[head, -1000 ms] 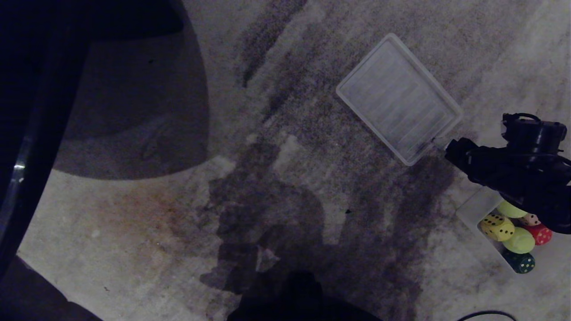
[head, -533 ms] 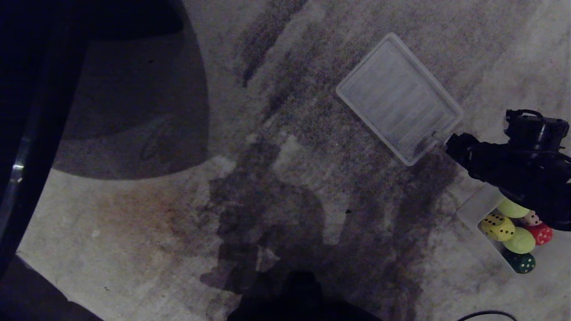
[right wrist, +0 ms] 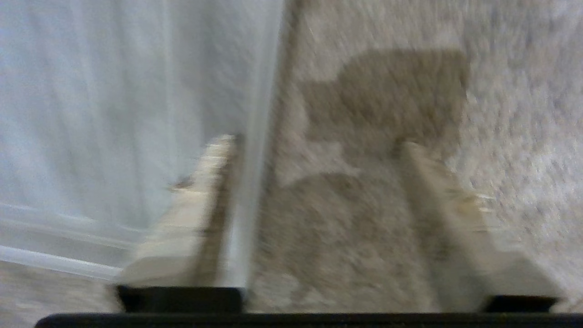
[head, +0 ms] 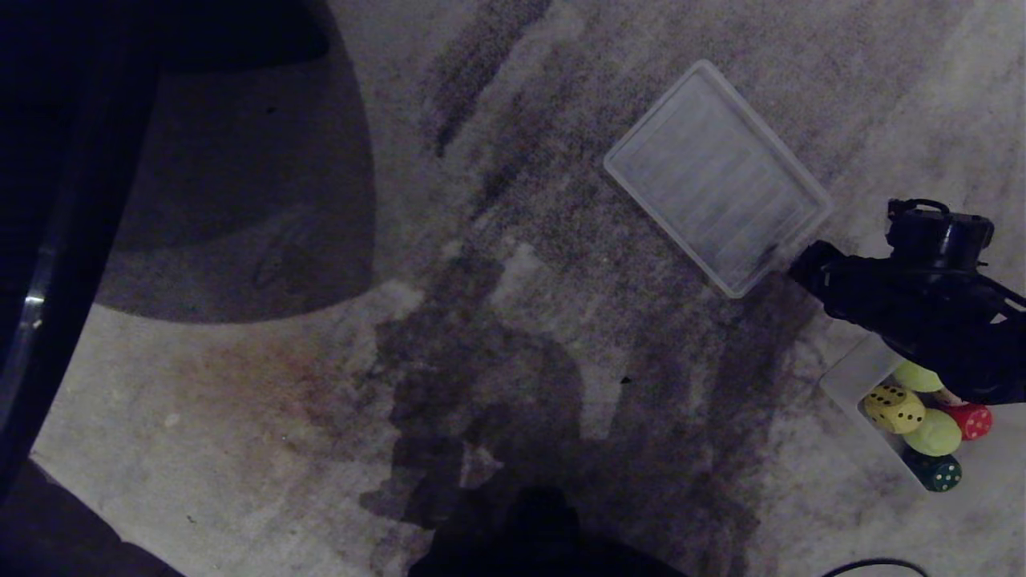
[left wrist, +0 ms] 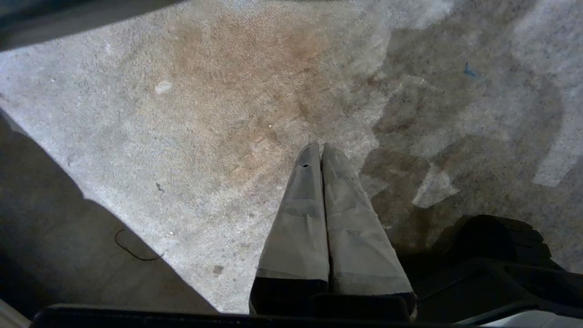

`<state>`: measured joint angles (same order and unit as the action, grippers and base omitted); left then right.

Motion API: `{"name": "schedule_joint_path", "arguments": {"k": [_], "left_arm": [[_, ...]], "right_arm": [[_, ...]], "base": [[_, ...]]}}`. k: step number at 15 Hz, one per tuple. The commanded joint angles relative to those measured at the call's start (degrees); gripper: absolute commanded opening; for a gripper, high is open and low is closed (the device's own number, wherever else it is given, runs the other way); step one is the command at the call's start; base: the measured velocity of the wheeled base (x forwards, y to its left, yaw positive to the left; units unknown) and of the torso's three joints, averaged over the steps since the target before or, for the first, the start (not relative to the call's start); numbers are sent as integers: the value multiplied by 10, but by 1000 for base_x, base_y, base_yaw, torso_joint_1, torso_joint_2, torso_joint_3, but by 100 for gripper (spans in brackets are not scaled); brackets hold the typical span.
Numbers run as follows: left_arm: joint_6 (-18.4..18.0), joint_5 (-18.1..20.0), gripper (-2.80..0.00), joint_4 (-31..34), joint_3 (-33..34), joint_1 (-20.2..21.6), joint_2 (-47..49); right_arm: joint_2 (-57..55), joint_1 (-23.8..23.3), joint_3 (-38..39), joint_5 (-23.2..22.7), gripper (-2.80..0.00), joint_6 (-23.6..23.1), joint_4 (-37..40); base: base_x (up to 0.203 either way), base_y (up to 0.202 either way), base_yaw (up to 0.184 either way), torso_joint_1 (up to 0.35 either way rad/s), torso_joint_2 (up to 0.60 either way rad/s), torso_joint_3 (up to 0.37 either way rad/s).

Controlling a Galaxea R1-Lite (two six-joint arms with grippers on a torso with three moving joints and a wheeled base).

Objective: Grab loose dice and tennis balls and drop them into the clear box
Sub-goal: Close the lid

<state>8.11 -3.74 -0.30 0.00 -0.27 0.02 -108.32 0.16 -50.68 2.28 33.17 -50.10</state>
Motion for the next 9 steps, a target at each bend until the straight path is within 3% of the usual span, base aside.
{"name": "schedule_joint_path", "arguments": {"k": [1, 9], "left_arm": [[1, 0, -280, 0, 1, 0, 0], [1, 0, -280, 0, 1, 0, 0]], "right_arm": [[-17, 2, -3, 0, -280, -16, -3], [11, 3, 10, 0, -280, -34, 1]], "base": [[0, 0, 0, 0, 0, 0], [0, 0, 0, 0, 0, 0]]}}
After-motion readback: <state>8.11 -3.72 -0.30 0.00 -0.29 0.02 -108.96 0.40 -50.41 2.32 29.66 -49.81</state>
